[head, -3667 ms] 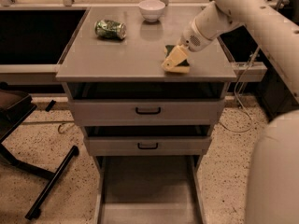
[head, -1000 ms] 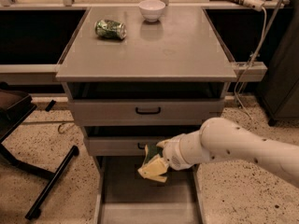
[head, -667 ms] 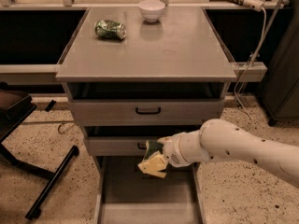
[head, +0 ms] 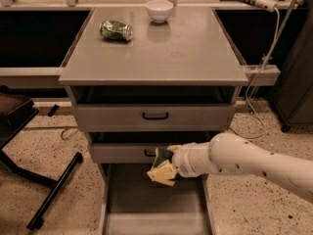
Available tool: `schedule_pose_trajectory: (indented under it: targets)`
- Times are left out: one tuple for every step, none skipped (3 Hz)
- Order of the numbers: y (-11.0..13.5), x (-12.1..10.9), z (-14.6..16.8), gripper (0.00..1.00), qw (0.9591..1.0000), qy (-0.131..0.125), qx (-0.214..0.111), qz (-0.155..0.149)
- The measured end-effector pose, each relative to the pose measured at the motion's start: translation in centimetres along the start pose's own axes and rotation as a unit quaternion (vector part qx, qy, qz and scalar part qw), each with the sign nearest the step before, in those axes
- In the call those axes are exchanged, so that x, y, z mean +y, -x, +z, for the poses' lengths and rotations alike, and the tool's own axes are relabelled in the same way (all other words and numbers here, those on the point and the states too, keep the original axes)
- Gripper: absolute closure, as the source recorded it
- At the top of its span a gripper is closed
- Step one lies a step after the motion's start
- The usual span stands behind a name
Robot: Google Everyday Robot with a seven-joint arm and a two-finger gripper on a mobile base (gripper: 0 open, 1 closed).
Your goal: Place sponge into bottom drawer
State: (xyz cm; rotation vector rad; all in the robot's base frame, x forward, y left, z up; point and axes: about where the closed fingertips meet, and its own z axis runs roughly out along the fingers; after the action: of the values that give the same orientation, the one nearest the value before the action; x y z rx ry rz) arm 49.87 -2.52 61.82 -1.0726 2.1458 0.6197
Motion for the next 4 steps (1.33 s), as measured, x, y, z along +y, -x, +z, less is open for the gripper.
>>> schedule_pose_trajectory:
  targets:
    - [-3.2, -2.6, 3.7, 1.0, 0.9992, -0.032, -0.024, -0.001]
    - [-6.6, -4.4, 6.9, 1.0, 0.9967, -0.069, -0.037, 0.02]
    - [-9.7, -5.3, 9.5, 1.0, 0.9942, -0.094, -0.027, 0.044]
    - [-9.7, -5.3, 9.5, 1.0, 0.9942, -0.094, -0.027, 0.044]
